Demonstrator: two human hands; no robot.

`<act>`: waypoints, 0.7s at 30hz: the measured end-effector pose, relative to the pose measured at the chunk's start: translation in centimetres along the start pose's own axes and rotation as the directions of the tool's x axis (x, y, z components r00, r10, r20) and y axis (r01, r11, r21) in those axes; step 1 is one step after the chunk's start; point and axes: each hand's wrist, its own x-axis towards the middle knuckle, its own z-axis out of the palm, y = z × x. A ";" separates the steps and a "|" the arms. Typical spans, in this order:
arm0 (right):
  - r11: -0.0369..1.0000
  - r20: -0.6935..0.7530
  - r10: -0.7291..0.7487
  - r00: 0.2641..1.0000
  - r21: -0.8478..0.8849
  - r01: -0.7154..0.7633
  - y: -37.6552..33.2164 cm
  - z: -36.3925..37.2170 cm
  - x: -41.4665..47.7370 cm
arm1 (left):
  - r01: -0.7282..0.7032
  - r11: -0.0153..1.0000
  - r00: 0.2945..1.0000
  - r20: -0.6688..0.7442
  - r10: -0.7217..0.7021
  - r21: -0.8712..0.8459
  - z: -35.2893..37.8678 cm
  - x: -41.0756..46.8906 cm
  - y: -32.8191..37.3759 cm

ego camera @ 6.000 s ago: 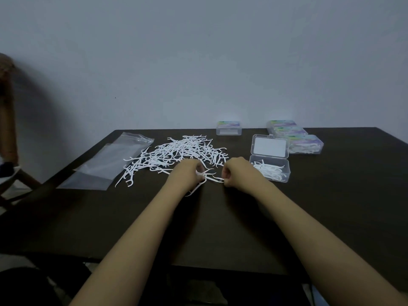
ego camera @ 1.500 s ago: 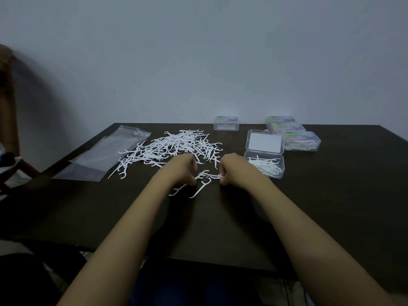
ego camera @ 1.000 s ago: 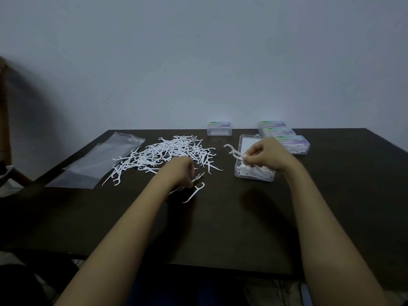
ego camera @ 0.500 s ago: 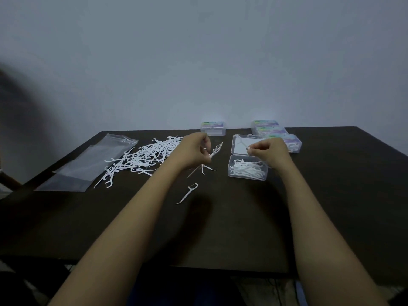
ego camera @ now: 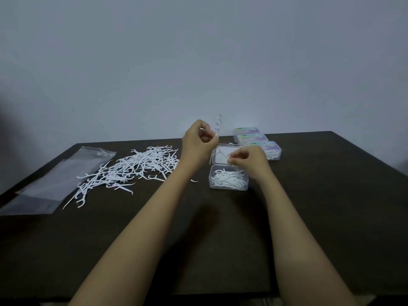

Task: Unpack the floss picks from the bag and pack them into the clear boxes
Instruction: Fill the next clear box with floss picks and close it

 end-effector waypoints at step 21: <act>0.963 0.080 0.131 0.988 -0.248 -0.107 1.6 -2.9 0.8 | -0.292 0.856 0.805 0.592 -0.020 0.427 2.2 -0.2 -2.6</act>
